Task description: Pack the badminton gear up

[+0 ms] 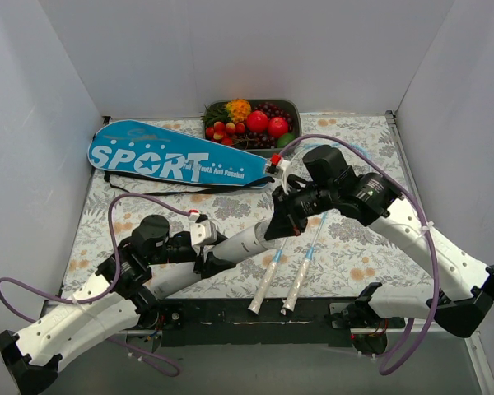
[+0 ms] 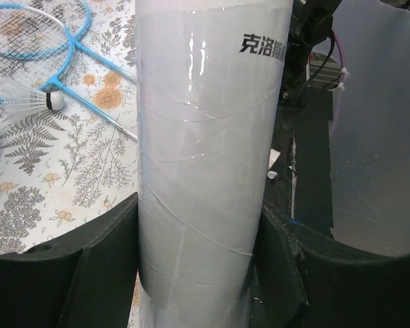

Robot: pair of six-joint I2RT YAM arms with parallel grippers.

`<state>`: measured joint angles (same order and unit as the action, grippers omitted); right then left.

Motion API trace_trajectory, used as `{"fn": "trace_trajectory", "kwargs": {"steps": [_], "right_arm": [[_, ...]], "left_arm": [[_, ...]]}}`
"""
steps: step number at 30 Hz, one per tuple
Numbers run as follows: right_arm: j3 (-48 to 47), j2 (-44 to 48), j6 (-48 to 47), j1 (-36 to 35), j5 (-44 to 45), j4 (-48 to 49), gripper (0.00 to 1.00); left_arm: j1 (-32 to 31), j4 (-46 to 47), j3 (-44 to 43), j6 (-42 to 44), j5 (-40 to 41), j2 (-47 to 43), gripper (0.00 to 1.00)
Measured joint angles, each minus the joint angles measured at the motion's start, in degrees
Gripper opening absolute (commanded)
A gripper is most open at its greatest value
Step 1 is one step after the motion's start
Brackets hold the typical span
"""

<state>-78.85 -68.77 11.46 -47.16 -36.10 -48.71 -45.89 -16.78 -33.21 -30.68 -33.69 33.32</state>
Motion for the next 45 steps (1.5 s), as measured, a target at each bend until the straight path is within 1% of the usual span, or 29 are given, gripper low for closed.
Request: {"fn": "trace_trajectory", "kwargs": {"steps": [10,17,21,22,23,25,26,29,32,36,39,42,45], "right_arm": [[0.9,-2.5,3.9,-5.5,4.8,5.1,0.01],[3.3,-4.8,6.5,-9.3,9.4,6.2,0.01],[3.4,-5.8,7.5,-11.1,13.7,5.9,0.01],[3.4,-5.9,7.7,-11.5,14.7,5.6,0.03],[3.4,-5.9,7.8,-11.8,15.5,5.5,0.18],[3.4,-5.8,8.0,-12.2,17.0,5.2,0.31],[3.4,-5.8,8.3,-12.3,17.4,5.1,0.46],[3.0,-4.5,8.9,-12.0,19.3,4.3,0.60],[-0.5,-2.9,8.5,-12.1,21.0,1.4,0.61],[-7.2,-3.6,7.6,-11.8,23.0,-3.3,0.62],[-12.0,-4.2,6.4,-9.6,24.5,-6.1,0.62],[-15.3,-4.2,4.4,-3.2,25.3,-7.1,0.64],[-16.1,-4.0,1.8,4.2,25.3,-8.0,0.66]], "left_arm": [[0.0,0.0,0.0,0.0,-0.2,0.0,0.16],[0.0,-2.4,0.0,-0.3,1.0,0.4,0.16],[0.1,-4.3,0.0,-0.2,1.7,0.4,0.16],[0.1,-4.6,0.1,0.0,1.9,0.4,0.16],[0.1,-4.8,0.1,0.2,1.9,0.4,0.16],[0.1,-5.1,0.1,0.5,1.9,0.4,0.16],[0.1,-5.2,0.1,0.6,2.1,0.3,0.16],[0.1,-5.7,0.3,1.3,2.3,0.3,0.16],[0.1,-4.8,0.4,1.2,1.6,-0.1,0.16],[0.0,-1.4,0.4,0.6,1.5,-0.2,0.16],[-0.1,-0.6,0.4,0.3,1.3,-0.1,0.16],[-0.4,-0.6,0.4,0.2,0.9,0.0,0.16],[-0.4,-0.5,0.5,0.1,0.7,-0.2,0.16]]}}
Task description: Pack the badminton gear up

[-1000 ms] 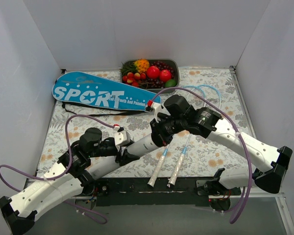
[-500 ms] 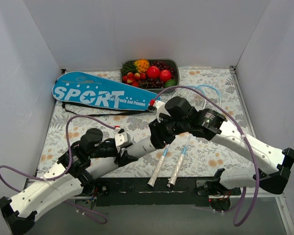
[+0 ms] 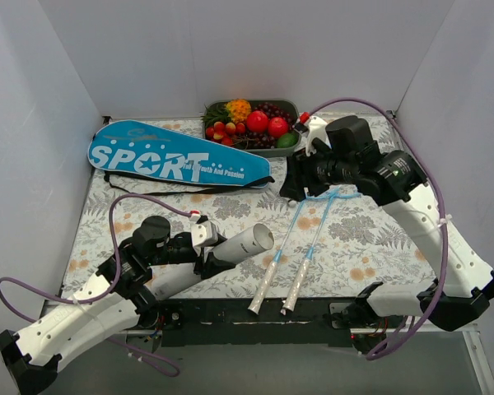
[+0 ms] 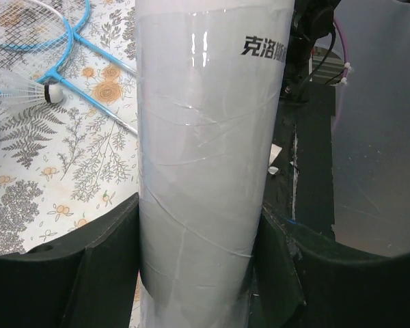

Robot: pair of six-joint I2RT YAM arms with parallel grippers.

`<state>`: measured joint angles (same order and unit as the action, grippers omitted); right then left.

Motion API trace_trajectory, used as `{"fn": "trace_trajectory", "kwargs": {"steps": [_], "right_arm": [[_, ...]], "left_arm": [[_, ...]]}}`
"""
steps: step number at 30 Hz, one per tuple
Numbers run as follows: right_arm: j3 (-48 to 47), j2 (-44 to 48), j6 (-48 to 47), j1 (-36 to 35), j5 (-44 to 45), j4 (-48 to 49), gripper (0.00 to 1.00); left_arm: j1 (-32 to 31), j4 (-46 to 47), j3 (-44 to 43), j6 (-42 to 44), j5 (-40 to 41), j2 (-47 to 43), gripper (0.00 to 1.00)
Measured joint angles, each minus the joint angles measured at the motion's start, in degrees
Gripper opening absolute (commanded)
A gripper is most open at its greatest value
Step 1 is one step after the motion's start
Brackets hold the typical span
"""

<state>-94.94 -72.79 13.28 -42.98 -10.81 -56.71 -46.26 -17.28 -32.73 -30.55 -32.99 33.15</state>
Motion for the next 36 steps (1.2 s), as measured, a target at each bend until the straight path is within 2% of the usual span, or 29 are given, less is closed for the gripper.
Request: {"fn": "trace_trajectory", "kwargs": {"steps": [6,12,18,25,36], "right_arm": [[0.7,-1.5,-5.5,9.7,-0.6,0.2,0.67],[6.4,-9.6,-11.2,14.8,-1.3,5.0,0.76],[7.7,-21.5,-19.1,15.4,3.0,11.4,0.77],[4.4,-33.3,-25.6,15.6,2.4,17.3,0.76],[-5.0,-43.9,-33.4,15.9,-1.9,18.9,0.74]], "left_arm": [[0.0,0.2,0.1,-0.2,-0.1,0.0,0.16],[0.0,0.5,0.3,-0.3,-0.1,-0.1,0.16],[0.0,1.3,0.8,-0.7,-0.1,-1.1,0.18],[-0.2,2.5,0.9,-1.4,-1.3,-0.8,0.17],[-0.8,3.8,1.5,-2.7,-3.1,-1.5,0.18]]}}
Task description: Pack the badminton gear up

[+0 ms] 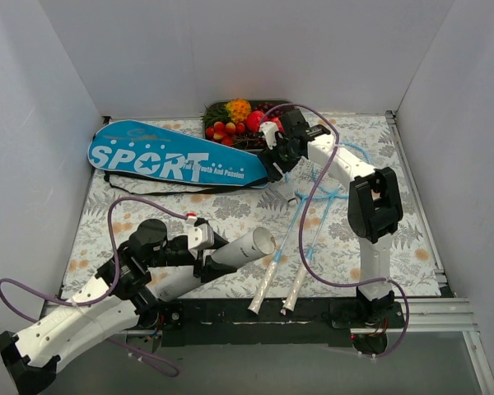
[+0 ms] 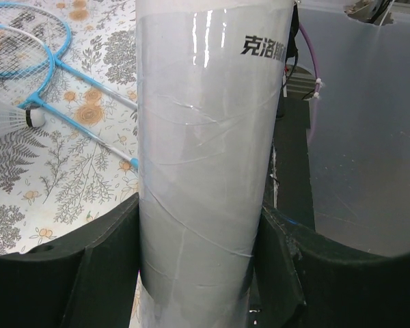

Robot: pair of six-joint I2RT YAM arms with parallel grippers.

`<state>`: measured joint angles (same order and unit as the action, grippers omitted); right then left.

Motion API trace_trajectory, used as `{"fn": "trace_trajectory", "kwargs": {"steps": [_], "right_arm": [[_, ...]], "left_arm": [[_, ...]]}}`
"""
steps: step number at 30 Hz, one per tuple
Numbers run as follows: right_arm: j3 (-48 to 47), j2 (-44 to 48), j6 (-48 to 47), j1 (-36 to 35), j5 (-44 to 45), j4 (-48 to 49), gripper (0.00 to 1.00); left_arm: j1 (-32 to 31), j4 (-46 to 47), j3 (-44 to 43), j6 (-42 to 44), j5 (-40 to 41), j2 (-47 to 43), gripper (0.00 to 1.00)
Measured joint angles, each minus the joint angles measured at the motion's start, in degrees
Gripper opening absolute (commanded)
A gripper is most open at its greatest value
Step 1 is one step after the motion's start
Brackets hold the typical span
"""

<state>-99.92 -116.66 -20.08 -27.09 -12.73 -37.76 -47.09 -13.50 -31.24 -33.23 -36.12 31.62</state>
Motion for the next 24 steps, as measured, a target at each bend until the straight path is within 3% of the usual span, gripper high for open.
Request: {"fn": "trace_trajectory", "kwargs": {"steps": [24], "right_arm": [[8.7,-1.8,-2.7,0.0,-0.9,-4.2,0.68]], "left_arm": [[-1.6,2.0,1.3,-0.2,0.0,-1.5,0.20]]}}
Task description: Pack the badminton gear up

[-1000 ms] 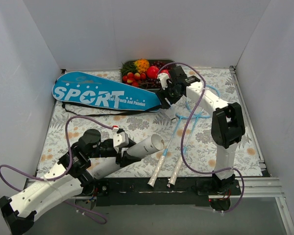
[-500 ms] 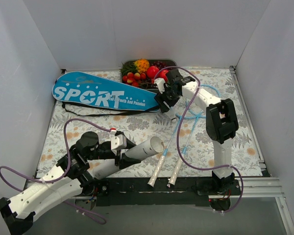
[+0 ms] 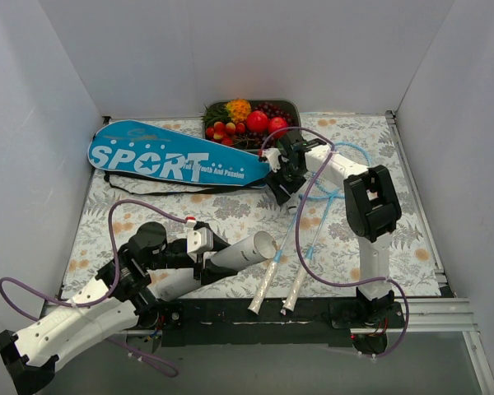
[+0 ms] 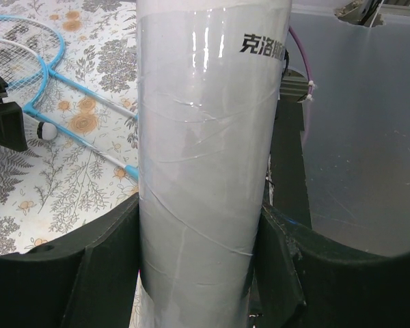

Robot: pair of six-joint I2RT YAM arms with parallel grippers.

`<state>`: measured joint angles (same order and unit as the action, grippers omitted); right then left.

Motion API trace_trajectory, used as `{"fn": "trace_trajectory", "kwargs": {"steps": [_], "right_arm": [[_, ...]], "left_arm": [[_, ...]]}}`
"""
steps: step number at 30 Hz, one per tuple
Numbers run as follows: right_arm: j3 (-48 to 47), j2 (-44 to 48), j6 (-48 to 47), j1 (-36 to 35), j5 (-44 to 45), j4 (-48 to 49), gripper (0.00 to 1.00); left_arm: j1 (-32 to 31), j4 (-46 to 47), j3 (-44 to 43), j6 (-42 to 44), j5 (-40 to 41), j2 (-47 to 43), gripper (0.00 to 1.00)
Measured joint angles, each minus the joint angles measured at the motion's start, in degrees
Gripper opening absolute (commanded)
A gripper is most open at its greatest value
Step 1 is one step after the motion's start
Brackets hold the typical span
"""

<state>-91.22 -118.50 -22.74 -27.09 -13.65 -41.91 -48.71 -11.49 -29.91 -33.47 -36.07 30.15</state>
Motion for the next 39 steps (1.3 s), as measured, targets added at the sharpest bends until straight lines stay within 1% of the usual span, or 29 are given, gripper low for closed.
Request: {"fn": "trace_trajectory", "kwargs": {"steps": [5,9,10,15,18,20,21,23,24,34,39], "right_arm": [[2.6,2.0,0.3,0.0,1.7,-0.3,0.65],[4.0,5.0,1.0,0.0,3.2,-0.6,0.60],[4.1,5.6,1.3,0.0,3.5,-0.7,0.57],[4.9,8.3,2.4,0.1,4.1,-0.9,0.49],[5.7,9.0,3.1,0.1,3.7,-1.3,0.47],[6.4,8.9,3.4,0.1,3.1,-1.6,0.41],[6.8,8.9,3.5,0.1,2.8,-1.8,0.31],[6.8,8.8,4.1,0.1,2.1,-2.4,0.17],[6.8,8.8,4.2,0.2,1.7,-2.5,0.02],[6.8,9.5,7.6,0.6,-1.7,-3.0,0.01],[7.7,16.5,10.8,0.6,-2.8,-2.9,0.01]], "left_arm": [[-0.2,0.2,0.2,0.0,0.0,-0.1,0.20],[-0.4,0.1,0.2,0.0,0.0,-0.2,0.20],[-0.4,0.1,0.2,0.0,0.0,-0.3,0.20],[-0.5,0.1,0.2,0.0,0.0,-0.2,0.20],[-0.5,0.2,0.2,0.0,0.0,0.0,0.20],[-0.6,0.2,0.2,0.0,0.0,0.1,0.20],[-0.6,0.1,0.2,0.0,0.0,0.1,0.20],[-0.6,0.1,0.2,0.0,0.0,0.0,0.20],[-0.6,0.1,0.2,0.0,0.0,0.0,0.20],[-0.6,0.1,0.3,0.0,0.7,-0.4,0.20],[-0.6,0.0,0.3,0.0,1.1,0.0,0.18]]}}
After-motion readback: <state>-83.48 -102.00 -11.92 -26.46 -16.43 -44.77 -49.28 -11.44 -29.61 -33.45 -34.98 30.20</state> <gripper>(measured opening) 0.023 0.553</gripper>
